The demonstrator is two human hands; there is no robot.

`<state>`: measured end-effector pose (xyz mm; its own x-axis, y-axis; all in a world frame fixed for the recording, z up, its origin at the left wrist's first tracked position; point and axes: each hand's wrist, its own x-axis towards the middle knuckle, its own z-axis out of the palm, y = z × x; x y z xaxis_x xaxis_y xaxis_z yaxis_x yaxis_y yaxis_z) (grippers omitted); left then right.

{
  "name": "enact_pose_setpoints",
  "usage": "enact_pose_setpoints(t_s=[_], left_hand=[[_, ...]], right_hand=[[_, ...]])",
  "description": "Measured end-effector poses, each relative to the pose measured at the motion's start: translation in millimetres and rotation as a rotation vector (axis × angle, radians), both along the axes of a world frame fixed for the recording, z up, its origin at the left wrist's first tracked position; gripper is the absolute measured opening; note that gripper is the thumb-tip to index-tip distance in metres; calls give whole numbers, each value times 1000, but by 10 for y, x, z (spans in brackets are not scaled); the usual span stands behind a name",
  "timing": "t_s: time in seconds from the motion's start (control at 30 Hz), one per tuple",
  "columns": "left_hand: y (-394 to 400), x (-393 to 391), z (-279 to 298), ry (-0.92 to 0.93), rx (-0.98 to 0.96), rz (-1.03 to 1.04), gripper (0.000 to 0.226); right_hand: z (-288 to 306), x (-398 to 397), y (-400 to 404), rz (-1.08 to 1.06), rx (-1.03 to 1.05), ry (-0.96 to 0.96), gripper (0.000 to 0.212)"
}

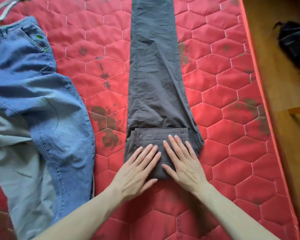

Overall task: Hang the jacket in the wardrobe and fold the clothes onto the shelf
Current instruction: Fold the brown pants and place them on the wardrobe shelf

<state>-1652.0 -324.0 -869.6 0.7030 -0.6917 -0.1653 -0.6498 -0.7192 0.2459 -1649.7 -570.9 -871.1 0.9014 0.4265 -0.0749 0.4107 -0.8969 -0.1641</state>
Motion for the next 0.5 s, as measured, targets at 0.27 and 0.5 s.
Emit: enact_pose_setpoints(t_s=[0.27,0.5], left_hand=[[212,212,-138,91,-12,-73,79],[609,537,-50,-4,72,-267,81]], right_hand=[[-185,116,-275,8,22,108,84],[61,398,-814,451,-29,231,95]])
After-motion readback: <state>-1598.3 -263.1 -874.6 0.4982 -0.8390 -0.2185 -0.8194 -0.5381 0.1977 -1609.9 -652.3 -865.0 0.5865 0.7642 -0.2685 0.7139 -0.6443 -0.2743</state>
